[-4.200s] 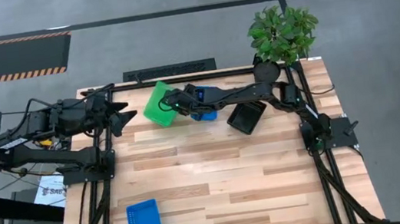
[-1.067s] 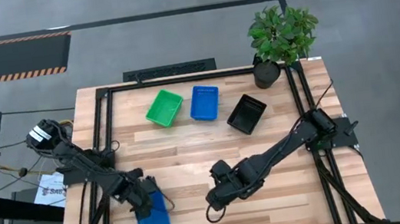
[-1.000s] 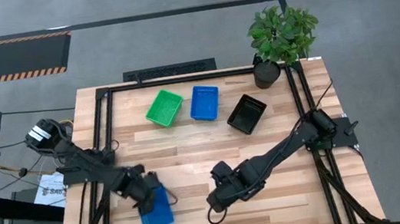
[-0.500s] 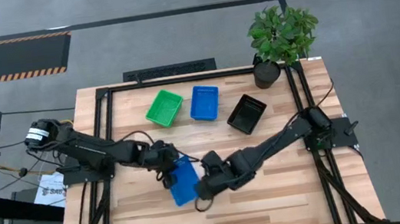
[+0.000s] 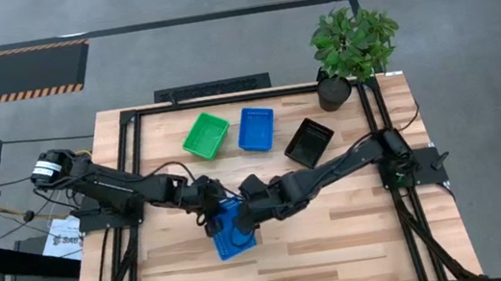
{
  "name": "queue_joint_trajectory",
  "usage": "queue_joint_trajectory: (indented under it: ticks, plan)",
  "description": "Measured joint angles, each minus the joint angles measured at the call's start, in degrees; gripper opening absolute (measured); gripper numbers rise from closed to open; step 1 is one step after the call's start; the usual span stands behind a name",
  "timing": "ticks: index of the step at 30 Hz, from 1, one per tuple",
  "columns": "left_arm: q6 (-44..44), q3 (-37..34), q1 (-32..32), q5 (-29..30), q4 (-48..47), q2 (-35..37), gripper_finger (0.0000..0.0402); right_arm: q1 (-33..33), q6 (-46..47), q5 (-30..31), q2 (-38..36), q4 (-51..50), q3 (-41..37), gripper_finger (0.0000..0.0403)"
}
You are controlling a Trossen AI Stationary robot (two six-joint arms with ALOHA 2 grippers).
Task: Stack baskets by color
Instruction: Stack the blue bin on the stacked blue bins
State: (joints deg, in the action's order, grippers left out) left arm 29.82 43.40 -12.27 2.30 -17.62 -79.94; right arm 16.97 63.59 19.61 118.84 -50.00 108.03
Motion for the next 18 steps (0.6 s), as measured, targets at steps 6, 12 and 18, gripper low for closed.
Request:
queue_joint_trajectory:
  ticks: [6,12,18]
  plan:
    - [-0.11,0.04,0.0,0.11,3.21,0.04,0.0,0.15,-0.52,-3.61,1.88,1.74,0.19,0.024]
    - [-2.11,0.04,0.0,0.21,3.76,0.24,0.0,0.61,0.78,-5.59,2.33,0.46,0.05,0.0222]
    - [-5.83,0.04,0.06,0.55,7.32,0.22,0.0,0.63,1.99,-8.72,2.17,-4.16,0.09,0.0108]
